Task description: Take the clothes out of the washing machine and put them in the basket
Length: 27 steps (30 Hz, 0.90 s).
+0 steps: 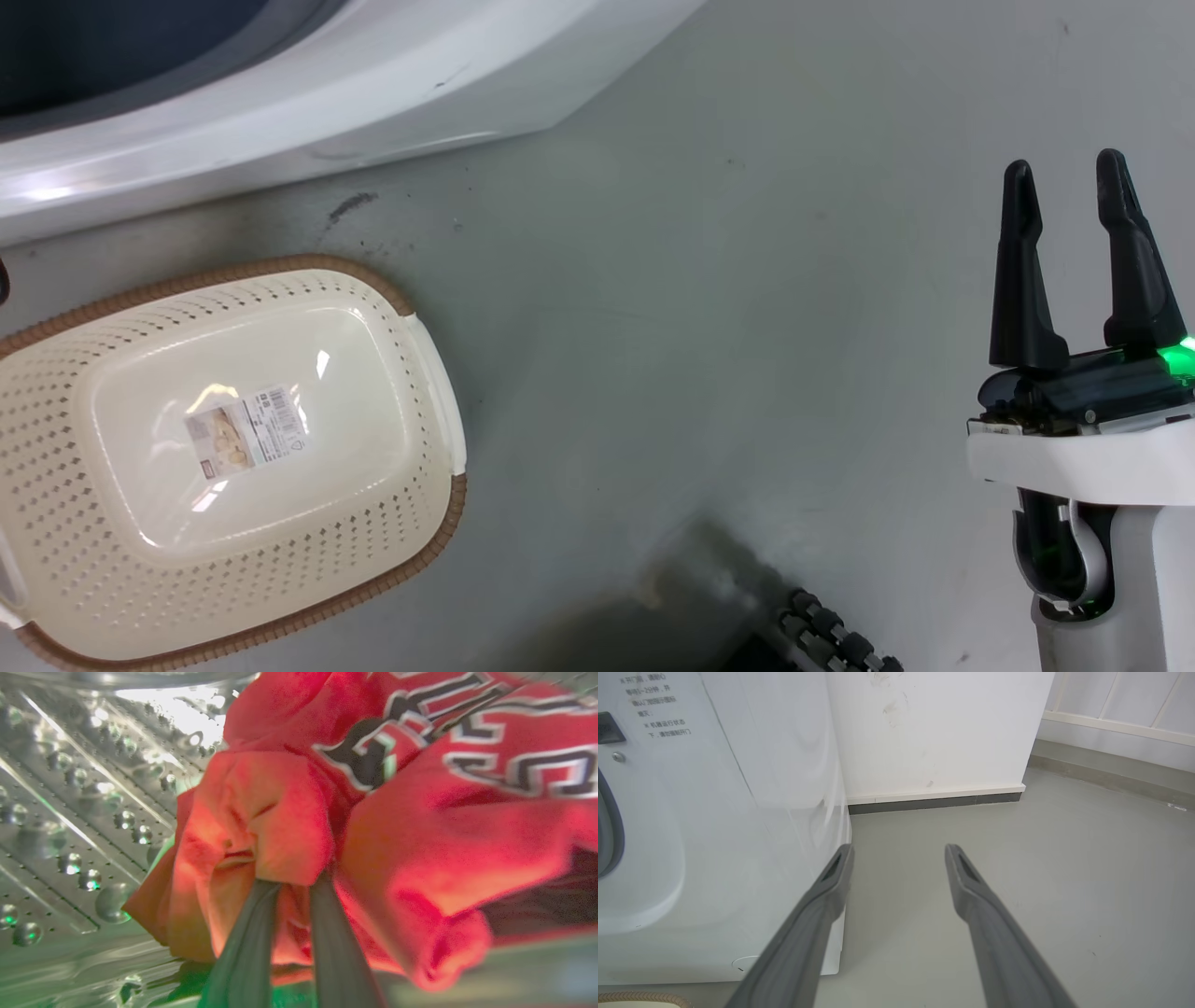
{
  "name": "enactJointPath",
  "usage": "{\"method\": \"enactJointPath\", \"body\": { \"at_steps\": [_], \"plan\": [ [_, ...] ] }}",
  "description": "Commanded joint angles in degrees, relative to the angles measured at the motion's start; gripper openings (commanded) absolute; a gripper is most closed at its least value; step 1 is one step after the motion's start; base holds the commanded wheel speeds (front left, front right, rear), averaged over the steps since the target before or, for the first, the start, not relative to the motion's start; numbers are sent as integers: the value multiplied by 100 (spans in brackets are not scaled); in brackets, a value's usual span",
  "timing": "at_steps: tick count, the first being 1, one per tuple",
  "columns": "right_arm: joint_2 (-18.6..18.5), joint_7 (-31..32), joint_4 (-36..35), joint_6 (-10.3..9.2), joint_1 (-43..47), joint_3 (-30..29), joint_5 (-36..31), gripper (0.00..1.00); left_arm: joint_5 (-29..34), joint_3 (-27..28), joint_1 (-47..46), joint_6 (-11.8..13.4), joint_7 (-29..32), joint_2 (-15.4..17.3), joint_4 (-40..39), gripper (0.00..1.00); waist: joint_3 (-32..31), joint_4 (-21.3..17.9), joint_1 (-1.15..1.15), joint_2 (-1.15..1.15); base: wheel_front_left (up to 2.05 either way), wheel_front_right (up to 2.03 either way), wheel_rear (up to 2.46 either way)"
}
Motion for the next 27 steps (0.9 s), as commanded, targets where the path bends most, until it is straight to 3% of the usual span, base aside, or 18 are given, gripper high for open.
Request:
{"method": "enactJointPath", "body": {
  "at_steps": [1, 16, 27],
  "plan": [
    [9, -12, 11, -4, -57, -15, -57, 100, -78, -18, 138, -1, -160, -42, -33, 0, -175, 59, 0, 0, 0, 0, 0],
    [8, -13, 103, -4, 157, -91, -486, 100, -914, -442, 1401, -1, -1769, -476, -286, 0, -1056, 567, 0, 0, 0, 0, 0],
    [7, -12, 201, -4, 407, -118, -671, 100, -1633, -810, 2726, -1, -2903, -565, -716, 0, -1819, 897, 0, 0, 0, 0, 0]
  ]
}}
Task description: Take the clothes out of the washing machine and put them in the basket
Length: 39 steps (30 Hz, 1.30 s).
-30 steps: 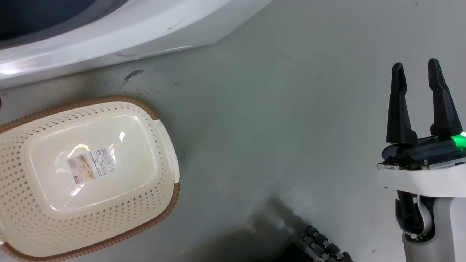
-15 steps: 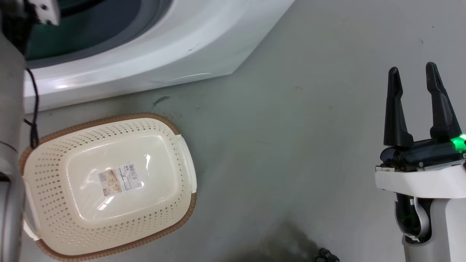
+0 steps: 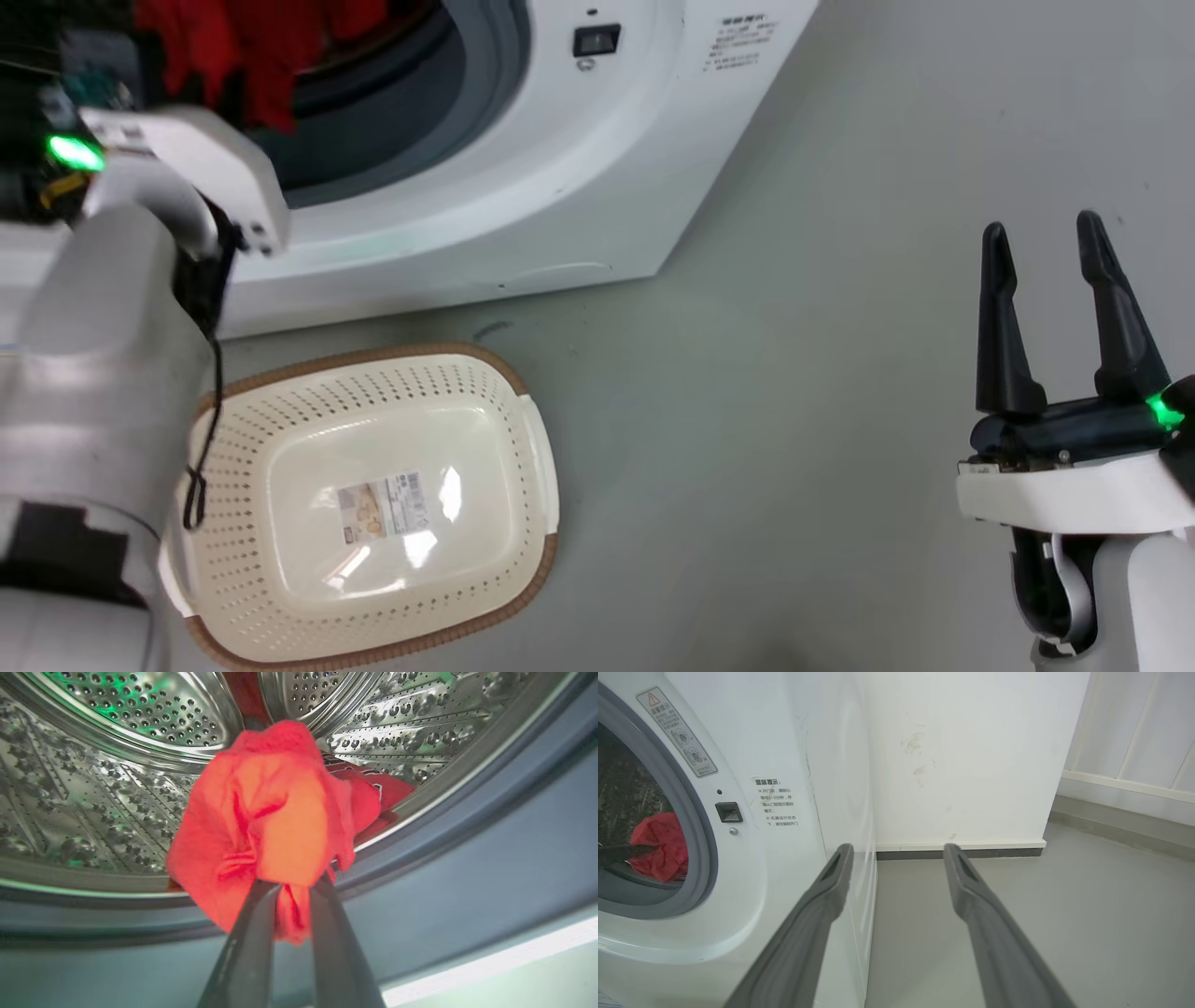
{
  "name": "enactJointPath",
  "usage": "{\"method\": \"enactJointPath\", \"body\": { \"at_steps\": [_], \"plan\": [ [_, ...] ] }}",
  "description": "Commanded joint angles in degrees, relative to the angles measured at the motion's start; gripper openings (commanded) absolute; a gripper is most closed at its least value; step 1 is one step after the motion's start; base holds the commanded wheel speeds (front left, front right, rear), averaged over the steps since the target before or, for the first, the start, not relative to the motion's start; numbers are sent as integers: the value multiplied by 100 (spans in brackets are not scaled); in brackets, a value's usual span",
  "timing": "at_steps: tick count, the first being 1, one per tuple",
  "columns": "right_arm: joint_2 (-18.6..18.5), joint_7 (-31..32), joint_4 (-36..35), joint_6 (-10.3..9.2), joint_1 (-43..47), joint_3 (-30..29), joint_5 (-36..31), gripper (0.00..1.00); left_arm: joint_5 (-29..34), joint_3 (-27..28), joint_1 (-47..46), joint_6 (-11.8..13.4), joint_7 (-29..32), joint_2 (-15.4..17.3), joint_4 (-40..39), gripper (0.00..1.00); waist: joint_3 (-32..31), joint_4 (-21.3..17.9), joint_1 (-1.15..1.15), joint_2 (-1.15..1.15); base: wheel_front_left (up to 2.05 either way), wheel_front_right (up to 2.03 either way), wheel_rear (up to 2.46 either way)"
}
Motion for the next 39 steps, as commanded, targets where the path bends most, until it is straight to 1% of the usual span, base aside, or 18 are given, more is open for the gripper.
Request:
{"method": "enactJointPath", "body": {
  "at_steps": [1, 5, 10, 17, 21, 29, 35, 39],
  "plan": [
    [5, -13, 22, -4, 69, 0, -37, 100, -77, -29, 168, -1, -76, -52, -44, 0, -229, 160, 1, 0, 0, 0, 0],
    [5, -13, 52, -4, 253, 20, -176, 100, -161, -177, 676, -1, -324, -114, -325, 0, -570, 355, 1, 0, 0, 0, 0],
    [5, -13, 98, -4, 488, -1, -304, 100, -151, -230, 1281, 16, -425, -212, -824, 0, -992, 591, 1, 0, 0, 0, 0],
    [5, -13, 178, -4, 813, -21, -437, 100, 18, -99, 2242, 208, -437, -195, -2107, 0, -1546, 831, 1, 0, 0, 0, 0],
    [5, -13, 212, -4, 978, -36, -461, 100, 75, -13, 2715, 390, -438, -114, -2841, 0, -1806, 929, 1, 0, 0, 0, 0],
    [5, -13, 260, -4, 1278, 14, -428, 100, 127, 69, 3553, 786, -395, 122, -4243, 0, -2202, 996, 1, 0, 0, 0, 0],
    [5, -13, 282, -4, 1432, -7, -431, 100, 150, 104, 4094, 1076, -163, 350, -5365, 0, -2357, 1045, 1, 0, 0, 0, 0],
    [5, -13, 299, -4, 1458, -44, -444, 100, 193, 85, 4349, 1206, 67, 492, -6030, 0, -2398, 1095, 1, 0, 0, 0, 0]
  ]
}}
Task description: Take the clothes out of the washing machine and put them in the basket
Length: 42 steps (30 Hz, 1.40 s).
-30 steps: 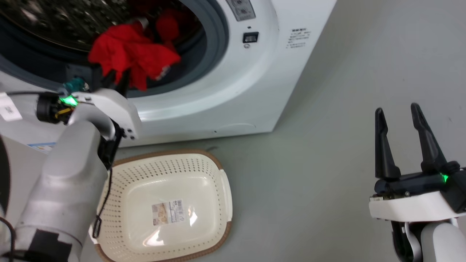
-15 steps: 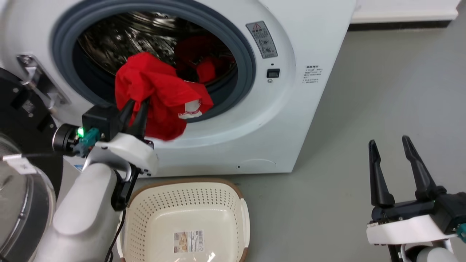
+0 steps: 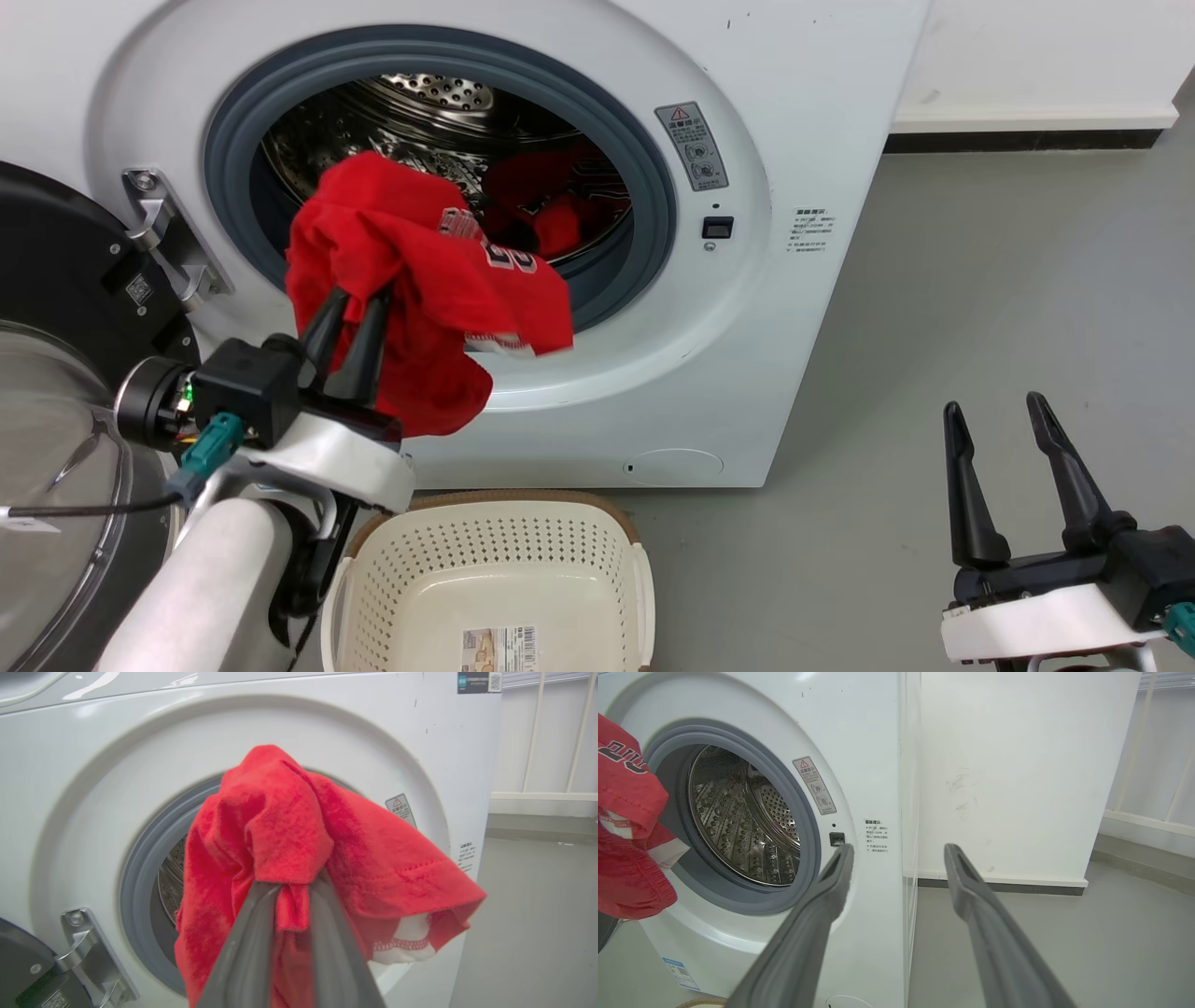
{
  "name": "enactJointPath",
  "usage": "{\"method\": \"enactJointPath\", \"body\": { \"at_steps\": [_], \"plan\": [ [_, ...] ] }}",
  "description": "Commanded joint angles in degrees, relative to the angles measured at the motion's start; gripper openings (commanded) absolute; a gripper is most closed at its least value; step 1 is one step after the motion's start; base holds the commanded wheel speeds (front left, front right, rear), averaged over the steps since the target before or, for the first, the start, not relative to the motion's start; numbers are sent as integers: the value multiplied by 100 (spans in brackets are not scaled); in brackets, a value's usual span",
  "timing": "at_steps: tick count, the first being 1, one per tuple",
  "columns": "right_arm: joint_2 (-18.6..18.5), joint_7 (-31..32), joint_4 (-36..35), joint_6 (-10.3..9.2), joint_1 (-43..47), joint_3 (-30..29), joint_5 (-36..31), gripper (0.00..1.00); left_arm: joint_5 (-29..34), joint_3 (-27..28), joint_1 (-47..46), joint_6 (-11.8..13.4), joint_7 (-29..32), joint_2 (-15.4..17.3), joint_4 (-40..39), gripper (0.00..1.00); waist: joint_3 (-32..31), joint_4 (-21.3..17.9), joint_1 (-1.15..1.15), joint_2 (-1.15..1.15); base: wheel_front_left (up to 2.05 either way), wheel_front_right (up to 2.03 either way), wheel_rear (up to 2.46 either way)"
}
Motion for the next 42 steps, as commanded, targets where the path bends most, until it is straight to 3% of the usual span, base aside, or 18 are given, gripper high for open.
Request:
{"method": "enactJointPath", "body": {
  "at_steps": [1, 9, 19, 28, 42],
  "plan": [
    [3, -12, 14, -4, 45, -11, -17, 100, 38, -15, 129, 45, 60, 48, -152, 0, -7, 15, 1, 0, 0, 0, 0],
    [3, -12, 2, -4, -58, -6, -4, 100, 65, -140, 414, 113, 325, 169, -739, 0, 101, 16, 1, 0, 0, 0, 0],
    [3, -12, -62, -4, -334, -20, -21, 100, 39, -565, 629, -130, 328, 70, -431, 0, 593, -36, 1, 0, 0, 0, 0],
    [3, -12, -182, -4, -749, -25, -68, 100, -79, -890, 442, -491, 47, -254, 624, 0, 1320, -82, 1, 0, 0, 0, 0],
    [5, -12, -412, -4, -1464, -91, -23, 100, -72, -1057, -521, -930, -357, -705, 3127, 0, 2806, -409, 1, 0, 0, 0, 0]
  ]
}}
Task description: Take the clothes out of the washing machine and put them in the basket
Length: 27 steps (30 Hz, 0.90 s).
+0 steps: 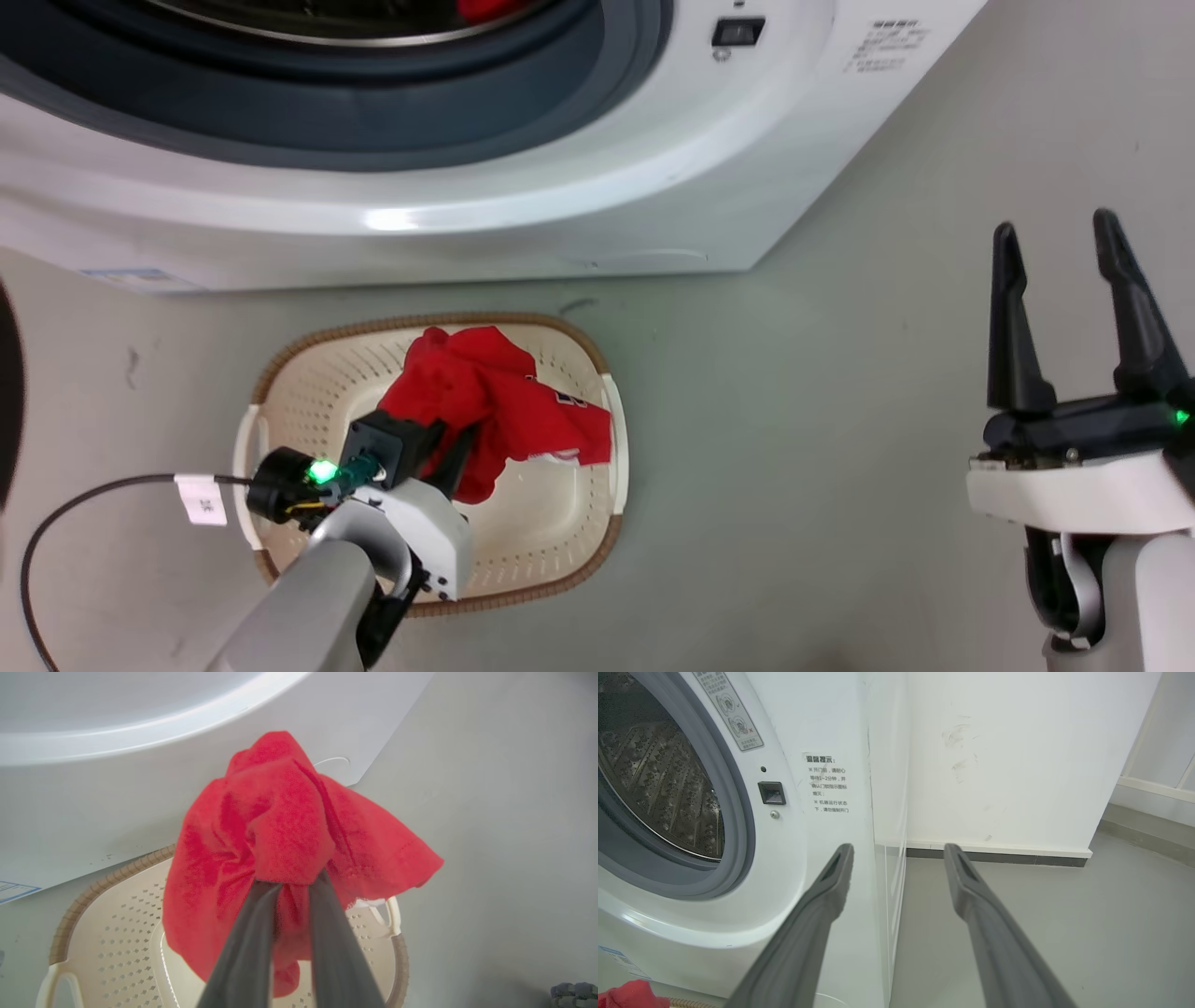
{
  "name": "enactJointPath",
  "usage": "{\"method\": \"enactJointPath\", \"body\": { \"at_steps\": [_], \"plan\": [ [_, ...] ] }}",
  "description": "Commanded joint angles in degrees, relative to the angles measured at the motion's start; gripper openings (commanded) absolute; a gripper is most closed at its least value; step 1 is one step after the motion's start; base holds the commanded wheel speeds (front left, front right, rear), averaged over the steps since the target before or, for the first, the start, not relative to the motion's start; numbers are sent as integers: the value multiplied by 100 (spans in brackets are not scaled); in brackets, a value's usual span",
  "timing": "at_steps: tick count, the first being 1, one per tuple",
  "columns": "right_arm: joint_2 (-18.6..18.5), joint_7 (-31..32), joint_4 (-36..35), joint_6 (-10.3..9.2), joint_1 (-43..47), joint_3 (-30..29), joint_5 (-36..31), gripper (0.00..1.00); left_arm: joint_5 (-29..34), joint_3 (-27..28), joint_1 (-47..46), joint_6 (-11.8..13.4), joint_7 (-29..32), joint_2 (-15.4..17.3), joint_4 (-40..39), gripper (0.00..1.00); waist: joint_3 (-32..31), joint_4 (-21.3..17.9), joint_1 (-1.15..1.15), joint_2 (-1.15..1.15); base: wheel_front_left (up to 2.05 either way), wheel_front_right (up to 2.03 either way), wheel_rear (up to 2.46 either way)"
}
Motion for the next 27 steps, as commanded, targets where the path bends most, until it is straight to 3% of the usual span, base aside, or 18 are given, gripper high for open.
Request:
{"method": "enactJointPath", "body": {
  "at_steps": [1, 18, 27],
  "plan": [
    [8, -13, -56, -4, -172, -10, 34, 100, 45, -28, -236, -49, -41, -2, 324, 0, 474, -172, -1, 0, 0, 0, 0],
    [8, -13, -289, -4, -760, -98, 283, 100, 293, -374, -2121, -188, 194, -341, 3443, 0, 1931, -562, -1, 0, 0, 0, 0],
    [8, -13, -375, -4, -871, -206, 330, 100, 294, -456, -2469, -111, 419, -349, 3937, 0, 2293, -577, -1, 0, 0, 0, 0]
  ]
}}
